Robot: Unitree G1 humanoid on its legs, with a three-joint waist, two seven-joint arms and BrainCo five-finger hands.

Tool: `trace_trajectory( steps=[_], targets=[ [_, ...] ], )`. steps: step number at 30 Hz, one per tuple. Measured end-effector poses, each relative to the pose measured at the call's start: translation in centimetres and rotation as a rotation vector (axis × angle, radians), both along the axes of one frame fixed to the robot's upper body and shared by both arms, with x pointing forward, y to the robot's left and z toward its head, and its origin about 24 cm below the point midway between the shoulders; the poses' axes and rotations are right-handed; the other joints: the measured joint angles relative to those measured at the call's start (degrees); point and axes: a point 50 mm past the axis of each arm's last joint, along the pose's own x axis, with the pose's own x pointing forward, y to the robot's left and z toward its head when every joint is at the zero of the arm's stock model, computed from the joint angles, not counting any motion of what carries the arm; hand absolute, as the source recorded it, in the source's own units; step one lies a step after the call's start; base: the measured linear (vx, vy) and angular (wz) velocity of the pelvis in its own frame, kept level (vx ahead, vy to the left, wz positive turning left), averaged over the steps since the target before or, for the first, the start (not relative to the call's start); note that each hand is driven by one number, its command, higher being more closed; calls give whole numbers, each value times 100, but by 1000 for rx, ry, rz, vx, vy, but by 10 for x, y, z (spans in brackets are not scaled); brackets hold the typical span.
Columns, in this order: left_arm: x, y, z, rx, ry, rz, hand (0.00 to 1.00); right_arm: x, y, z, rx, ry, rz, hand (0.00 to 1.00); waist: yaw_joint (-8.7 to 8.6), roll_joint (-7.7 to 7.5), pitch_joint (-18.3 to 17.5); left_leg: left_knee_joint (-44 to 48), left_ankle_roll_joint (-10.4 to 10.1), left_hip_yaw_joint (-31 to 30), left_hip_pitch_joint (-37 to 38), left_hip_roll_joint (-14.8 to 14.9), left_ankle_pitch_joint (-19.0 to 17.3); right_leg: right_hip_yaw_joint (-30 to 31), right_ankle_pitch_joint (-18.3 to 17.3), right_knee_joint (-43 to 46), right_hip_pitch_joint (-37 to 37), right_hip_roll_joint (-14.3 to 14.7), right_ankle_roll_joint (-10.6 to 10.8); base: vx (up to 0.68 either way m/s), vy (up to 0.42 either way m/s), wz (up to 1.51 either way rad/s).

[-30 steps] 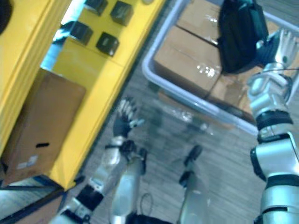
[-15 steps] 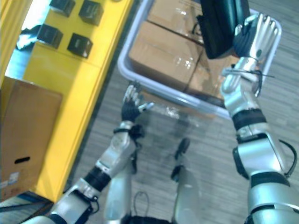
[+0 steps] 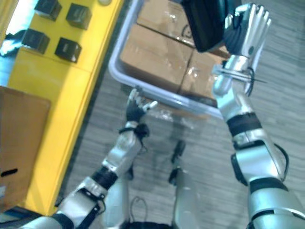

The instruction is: Walk over and take plastic housings, then place them on the shelf

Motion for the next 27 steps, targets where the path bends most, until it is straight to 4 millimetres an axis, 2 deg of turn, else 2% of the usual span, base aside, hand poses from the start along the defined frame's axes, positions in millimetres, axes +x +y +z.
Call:
trace_trajectory(
  steps=[4,6,8,10,11,14,22,27],
  targets=[
    [20,4,24,19,-21,68,0,-5,23,3,-11,-46,95,100,-187,-130,-1,197,-18,131,36,165,-167,154,23,0,-8,139,-11,-64,32,-30],
    [28,4,38,29,-43,86,0,-7,34,4,-12,-66,139,100,-385,-289,-9,227,-10,205,62,200,-191,246,37,-1,-24,167,-6,-70,48,-21],
    [30,2,46,22,-64,86,0,-9,41,5,-24,-82,164,100,-445,-394,-9,180,-11,340,160,210,-200,347,51,-8,-34,172,0,-53,32,-26],
    [31,1,54,-22,-82,83,0,-12,44,7,-46,-102,186,100,-506,-404,-10,157,-6,450,245,215,-216,442,62,-20,-34,176,15,-49,32,-25],
    [31,2,60,-36,-98,97,0,-12,46,7,-54,-110,199,100,-590,-404,-10,150,-6,464,252,214,-217,476,71,-27,-34,180,23,-45,31,-8],
    [32,4,69,-109,-113,120,0,-14,51,8,-93,-128,219,100,-639,-403,-10,55,-6,615,367,199,-216,587,96,-67,-39,179,34,-47,26,-15],
    [36,11,80,-323,-97,116,0,-21,62,11,-152,-169,276,100,-843,-403,-10,-82,-5,732,454,165,-215,689,179,-231,-2,180,48,-42,22,-7],
    [37,13,82,-442,-94,94,0,-21,75,3,-213,-138,322,100,-910,-402,-10,-228,-3,755,673,108,-212,708,192,-339,189,158,65,-40,43,1]
  ],
)
